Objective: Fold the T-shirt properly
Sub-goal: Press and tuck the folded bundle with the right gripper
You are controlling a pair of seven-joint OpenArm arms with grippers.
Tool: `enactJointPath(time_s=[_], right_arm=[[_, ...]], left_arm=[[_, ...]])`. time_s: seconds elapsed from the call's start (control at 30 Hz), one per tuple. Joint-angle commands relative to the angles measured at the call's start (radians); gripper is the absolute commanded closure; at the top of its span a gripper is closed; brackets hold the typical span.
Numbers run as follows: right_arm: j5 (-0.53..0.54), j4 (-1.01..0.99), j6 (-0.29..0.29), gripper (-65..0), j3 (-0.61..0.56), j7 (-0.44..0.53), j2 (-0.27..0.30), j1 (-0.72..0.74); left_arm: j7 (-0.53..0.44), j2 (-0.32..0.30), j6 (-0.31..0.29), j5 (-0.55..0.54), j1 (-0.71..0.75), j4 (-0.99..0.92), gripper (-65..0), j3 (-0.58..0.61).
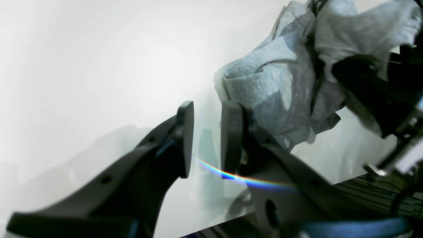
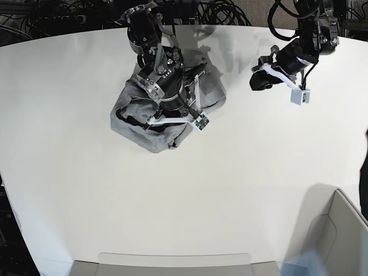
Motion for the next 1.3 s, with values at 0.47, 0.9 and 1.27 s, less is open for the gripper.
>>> enactJointPath(time_s=[0.47, 0.9, 1.27], right_arm=[[0.007, -0.098, 0.02, 0.0, -0.234, 0.063, -0.015, 0.009], [0.095, 0.024, 0.022, -16.9, -0.324, 0.062, 0.005, -0.038], [0.328, 0.176, 0.022, -17.1, -0.165, 0.065, 0.092, -0.051]], left_arm=[[-0.005, -0.006, 0.0, -0.018, -0.005, -0.022, -14.0, -0.007], [-0.006, -0.006, 0.0, -0.018, -0.007, -0.032, -14.0, -0.008], [-0.008, -0.002, 0.002, -0.022, -0.036, -0.053, -14.0, -0.002]])
